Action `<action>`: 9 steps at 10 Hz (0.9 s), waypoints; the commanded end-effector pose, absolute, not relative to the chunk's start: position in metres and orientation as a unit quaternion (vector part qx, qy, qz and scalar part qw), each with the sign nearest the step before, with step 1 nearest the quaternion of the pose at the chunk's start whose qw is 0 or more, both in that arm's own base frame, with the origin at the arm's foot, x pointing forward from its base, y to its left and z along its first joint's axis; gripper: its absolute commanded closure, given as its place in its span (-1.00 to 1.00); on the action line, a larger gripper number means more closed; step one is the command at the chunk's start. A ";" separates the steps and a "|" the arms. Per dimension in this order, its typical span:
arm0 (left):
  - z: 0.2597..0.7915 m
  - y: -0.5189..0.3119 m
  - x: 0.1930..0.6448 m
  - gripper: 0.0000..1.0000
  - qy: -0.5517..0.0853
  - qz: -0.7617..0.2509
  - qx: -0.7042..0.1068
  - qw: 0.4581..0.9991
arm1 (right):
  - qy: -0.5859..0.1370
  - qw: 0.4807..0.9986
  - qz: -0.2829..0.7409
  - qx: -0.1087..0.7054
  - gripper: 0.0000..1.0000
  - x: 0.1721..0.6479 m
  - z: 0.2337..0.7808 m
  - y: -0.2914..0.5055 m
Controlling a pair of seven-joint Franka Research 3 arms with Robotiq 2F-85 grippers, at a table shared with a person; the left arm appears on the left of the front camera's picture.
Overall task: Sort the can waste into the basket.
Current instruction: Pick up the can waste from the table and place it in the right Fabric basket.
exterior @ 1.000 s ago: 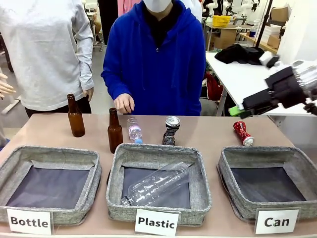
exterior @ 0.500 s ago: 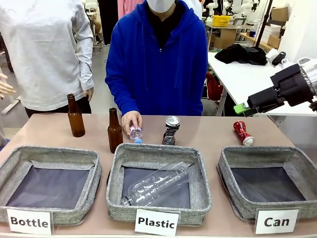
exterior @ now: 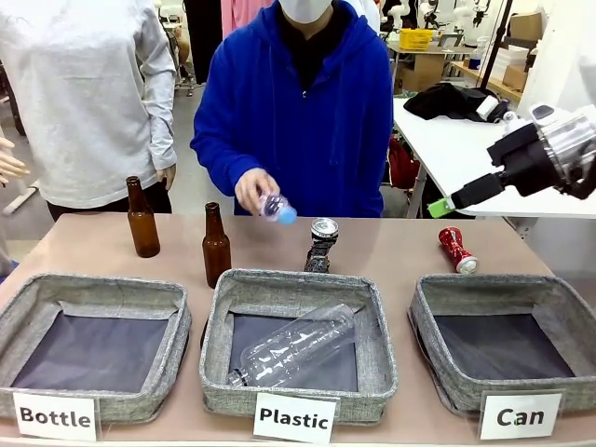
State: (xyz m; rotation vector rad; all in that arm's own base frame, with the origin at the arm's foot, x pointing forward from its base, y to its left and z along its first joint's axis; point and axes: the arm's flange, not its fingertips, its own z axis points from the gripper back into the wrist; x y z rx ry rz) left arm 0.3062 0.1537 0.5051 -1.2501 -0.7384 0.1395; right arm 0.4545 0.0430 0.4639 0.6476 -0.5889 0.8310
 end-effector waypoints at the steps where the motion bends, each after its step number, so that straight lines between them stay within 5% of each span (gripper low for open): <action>1: 0.506 0.154 0.306 -1.00 -0.346 0.054 -0.572 0.742 | -0.337 0.760 0.476 0.287 -1.00 0.485 0.442 0.044; 3: 0.506 0.154 0.306 -1.00 -0.346 0.054 -0.572 0.742 | -0.350 0.741 0.494 0.289 -1.00 0.496 0.425 0.049; 5: 0.506 0.154 0.306 -1.00 -0.346 0.054 -0.572 0.742 | -0.366 0.651 0.575 0.335 -1.00 0.507 0.406 0.058; 9: 0.506 0.154 0.306 -1.00 -0.346 0.054 -0.572 0.742 | -0.427 0.643 0.532 0.348 -1.00 0.469 0.427 -0.020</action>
